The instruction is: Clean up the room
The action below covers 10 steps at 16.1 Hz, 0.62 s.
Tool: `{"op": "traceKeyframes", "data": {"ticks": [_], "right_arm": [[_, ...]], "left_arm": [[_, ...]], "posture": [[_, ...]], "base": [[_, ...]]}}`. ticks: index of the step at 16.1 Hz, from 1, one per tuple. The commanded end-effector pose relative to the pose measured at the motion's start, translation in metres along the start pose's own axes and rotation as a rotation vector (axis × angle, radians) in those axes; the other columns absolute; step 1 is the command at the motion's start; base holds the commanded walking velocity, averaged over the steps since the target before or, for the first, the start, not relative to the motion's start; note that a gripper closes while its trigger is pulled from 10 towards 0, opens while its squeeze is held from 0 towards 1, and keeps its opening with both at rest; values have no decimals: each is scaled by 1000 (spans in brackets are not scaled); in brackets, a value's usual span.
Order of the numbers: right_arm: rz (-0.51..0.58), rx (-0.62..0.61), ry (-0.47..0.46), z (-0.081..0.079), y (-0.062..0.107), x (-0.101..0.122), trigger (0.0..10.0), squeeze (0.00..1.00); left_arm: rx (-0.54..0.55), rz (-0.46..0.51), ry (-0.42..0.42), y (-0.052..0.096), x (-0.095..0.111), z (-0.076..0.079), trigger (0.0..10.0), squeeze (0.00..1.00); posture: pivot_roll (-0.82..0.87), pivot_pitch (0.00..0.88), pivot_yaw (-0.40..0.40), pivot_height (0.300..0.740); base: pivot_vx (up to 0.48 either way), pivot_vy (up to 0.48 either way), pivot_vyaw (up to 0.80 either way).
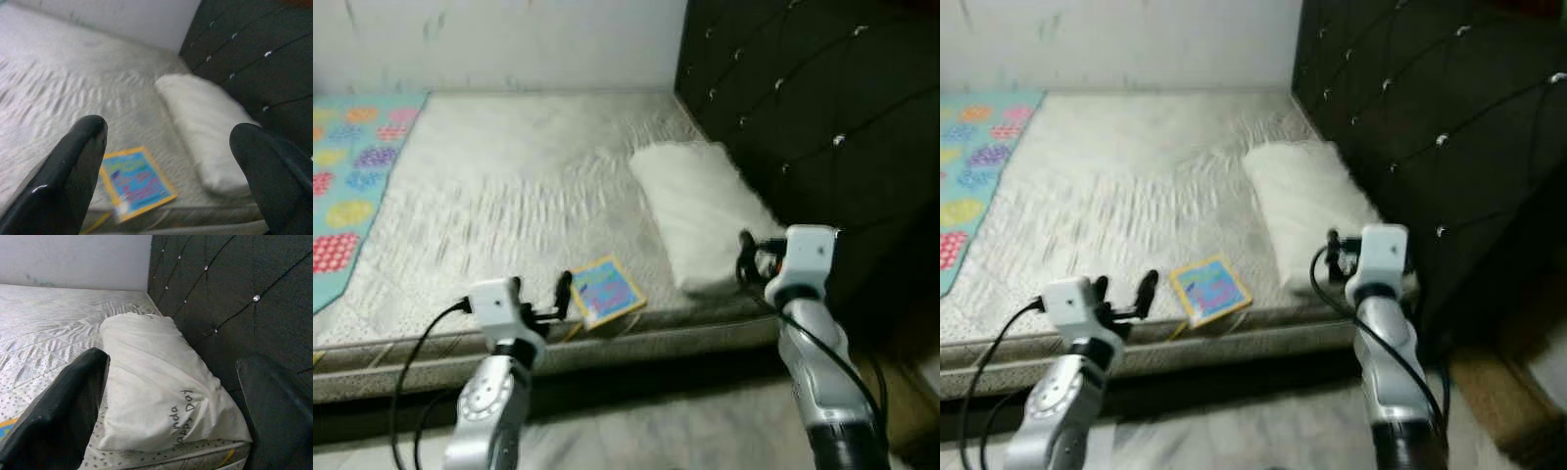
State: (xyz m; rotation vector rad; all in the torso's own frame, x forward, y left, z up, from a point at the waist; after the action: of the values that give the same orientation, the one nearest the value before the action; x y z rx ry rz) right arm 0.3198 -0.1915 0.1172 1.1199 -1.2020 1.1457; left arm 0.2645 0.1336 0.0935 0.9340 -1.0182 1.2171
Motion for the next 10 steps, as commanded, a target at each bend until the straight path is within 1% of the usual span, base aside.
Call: {"op": "traceKeyframes", "data": {"ticks": [1,5,8,10], "right_arm": [[-22,31,0,-1,1,-3,10000,0],[-14,99,9,-12,5,-5,10000,0],[-11,115,16,-13,6,-5,10000,0],[-10,118,18,-12,7,-4,10000,0]], "left_arm": [[13,1,8,0,-2,2,10000,0],[-21,13,10,0,0,4,10000,0],[-51,24,3,1,2,8,10000,0],[-57,29,6,1,2,8,10000,0]], "posture": [[-69,0,-13,740],[-68,0,-12,740],[-68,0,-12,740],[-68,0,-11,740]], "base": [[0,0,0],[0,0,0],[0,0,0],[272,0,0]]}}
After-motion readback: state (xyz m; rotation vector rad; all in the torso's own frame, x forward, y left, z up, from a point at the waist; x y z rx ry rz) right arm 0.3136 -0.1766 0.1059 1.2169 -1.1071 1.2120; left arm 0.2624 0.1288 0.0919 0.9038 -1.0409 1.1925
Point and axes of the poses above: a point about 5 cm out from each wrist's last joint towards the gripper, its own y axis pointing back from the gripper into the wrist, its own x axis along the axis of the wrist's last joint, z = x × y, the point moved 1 cm from there along -y, pointing out of the wrist towards the gripper, and after that the axes turned 2 degrees about -y, right-handed, at the moved point
